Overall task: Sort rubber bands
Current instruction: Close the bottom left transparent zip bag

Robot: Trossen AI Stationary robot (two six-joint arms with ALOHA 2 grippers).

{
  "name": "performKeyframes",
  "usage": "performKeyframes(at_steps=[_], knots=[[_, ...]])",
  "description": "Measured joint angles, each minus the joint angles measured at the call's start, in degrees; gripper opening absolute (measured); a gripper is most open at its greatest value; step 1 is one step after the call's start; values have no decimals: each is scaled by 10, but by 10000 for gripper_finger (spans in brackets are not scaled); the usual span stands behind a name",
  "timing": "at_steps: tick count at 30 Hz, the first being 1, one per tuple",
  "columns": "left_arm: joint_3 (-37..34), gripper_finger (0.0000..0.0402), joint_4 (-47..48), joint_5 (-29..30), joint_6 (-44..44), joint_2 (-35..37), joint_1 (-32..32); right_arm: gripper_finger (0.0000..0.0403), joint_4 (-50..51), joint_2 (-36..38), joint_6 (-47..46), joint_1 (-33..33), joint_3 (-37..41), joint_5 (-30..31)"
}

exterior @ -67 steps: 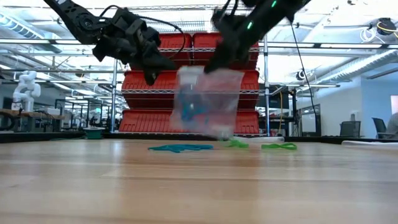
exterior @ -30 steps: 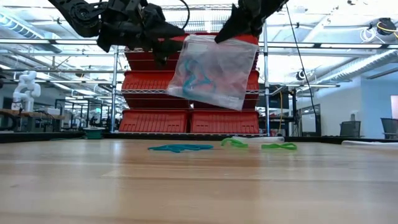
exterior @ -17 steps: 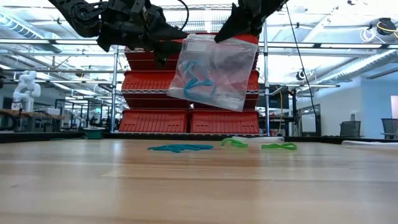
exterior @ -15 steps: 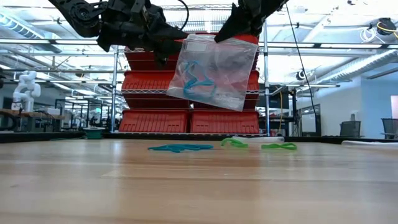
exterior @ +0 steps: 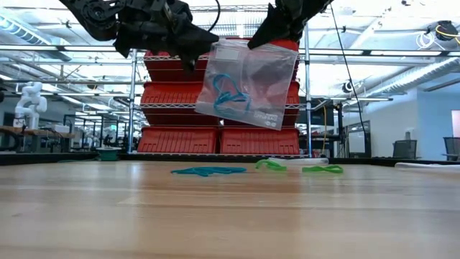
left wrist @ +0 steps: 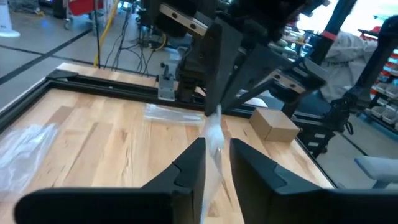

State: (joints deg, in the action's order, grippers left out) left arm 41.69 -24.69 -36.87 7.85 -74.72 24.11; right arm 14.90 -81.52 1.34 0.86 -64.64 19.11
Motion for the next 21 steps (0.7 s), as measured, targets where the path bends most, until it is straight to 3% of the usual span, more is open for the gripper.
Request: performKeyframes(at_steps=[9,12,16,21], knots=[[0,10,4,-1,-27,0,-7,0,3,0,0,0,0,0],[0,6,14,-4,-45,0,-7,3,3,1,-6,0,0,0],[0,3,34,-5,-69,0,-14,29,1,2,-25,0,-18,-1],[0,2,31,0,-80,0,-25,86,-34,-4,-28,0,-33,-62]])
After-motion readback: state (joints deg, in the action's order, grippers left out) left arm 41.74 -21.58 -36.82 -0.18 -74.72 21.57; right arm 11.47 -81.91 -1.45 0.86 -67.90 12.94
